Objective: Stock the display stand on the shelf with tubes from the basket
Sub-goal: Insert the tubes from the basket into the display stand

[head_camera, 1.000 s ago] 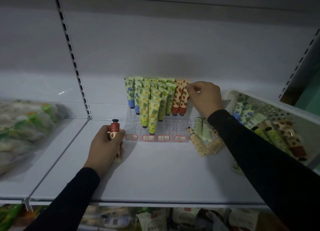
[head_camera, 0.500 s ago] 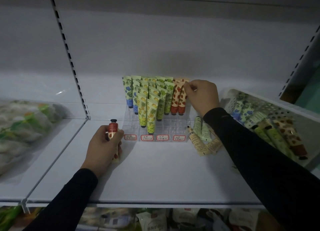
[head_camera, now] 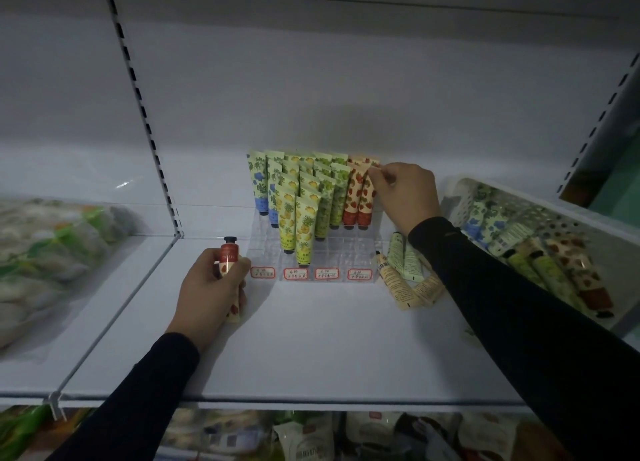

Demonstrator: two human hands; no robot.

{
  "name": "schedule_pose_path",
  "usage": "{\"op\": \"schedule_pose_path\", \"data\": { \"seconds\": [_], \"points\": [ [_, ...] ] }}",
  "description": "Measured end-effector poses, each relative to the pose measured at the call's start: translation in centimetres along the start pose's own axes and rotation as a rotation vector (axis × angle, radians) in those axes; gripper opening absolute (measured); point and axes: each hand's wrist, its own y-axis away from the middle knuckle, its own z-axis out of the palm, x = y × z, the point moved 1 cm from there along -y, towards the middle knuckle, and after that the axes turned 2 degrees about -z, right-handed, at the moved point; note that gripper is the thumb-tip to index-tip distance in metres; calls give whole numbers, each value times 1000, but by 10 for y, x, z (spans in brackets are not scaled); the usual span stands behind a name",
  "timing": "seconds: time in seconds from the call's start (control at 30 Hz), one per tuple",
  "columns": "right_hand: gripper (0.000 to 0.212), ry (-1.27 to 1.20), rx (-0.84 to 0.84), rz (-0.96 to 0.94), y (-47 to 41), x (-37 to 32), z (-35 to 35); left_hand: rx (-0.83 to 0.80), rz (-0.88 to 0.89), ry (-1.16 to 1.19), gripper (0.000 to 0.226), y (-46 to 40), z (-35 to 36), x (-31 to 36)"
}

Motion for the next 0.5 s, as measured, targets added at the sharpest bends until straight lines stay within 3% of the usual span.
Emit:
{"op": "schedule_pose_path", "data": {
  "seconds": [0.13,0.3,0.5],
  "points": [
    [52,13,49,38,4,-3,-10,-13,-49,93,13,-1,-2,-1],
    [45,-51,66,58,29,-17,-32,-10,-100,197,12,2,-4,6],
    [33,-284,-287,73,79,-42,-39,-1,-118,265,5,14,-2,32]
  ]
}}
